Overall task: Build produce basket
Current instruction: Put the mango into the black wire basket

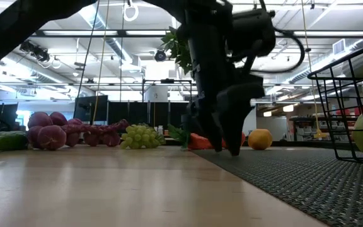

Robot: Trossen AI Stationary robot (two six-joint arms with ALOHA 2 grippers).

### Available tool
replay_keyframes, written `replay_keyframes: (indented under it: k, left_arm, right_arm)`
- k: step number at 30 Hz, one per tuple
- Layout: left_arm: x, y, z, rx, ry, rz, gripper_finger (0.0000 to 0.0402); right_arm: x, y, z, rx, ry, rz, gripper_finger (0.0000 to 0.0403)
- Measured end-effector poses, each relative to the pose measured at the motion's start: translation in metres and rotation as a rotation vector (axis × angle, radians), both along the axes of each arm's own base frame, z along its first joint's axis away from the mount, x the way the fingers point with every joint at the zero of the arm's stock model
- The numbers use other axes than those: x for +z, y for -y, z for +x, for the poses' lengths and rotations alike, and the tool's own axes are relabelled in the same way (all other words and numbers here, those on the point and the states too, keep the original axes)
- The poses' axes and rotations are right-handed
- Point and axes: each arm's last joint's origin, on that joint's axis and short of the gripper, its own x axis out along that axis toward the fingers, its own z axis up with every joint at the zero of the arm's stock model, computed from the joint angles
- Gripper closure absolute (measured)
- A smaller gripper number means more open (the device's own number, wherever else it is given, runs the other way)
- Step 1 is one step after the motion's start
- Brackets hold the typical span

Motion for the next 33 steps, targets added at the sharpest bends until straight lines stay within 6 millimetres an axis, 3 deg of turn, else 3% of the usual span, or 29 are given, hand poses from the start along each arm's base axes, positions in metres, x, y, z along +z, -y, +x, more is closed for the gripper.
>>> replay_keyframes:
  k: [33]
  left_arm:
    - [-0.011, -0.016, 0.019, -0.643, 0.076, 0.235, 0.0116]
  right_arm:
    - [0.0, -0.001, -0.001, -0.126, -0.042, 0.087, 0.0037]
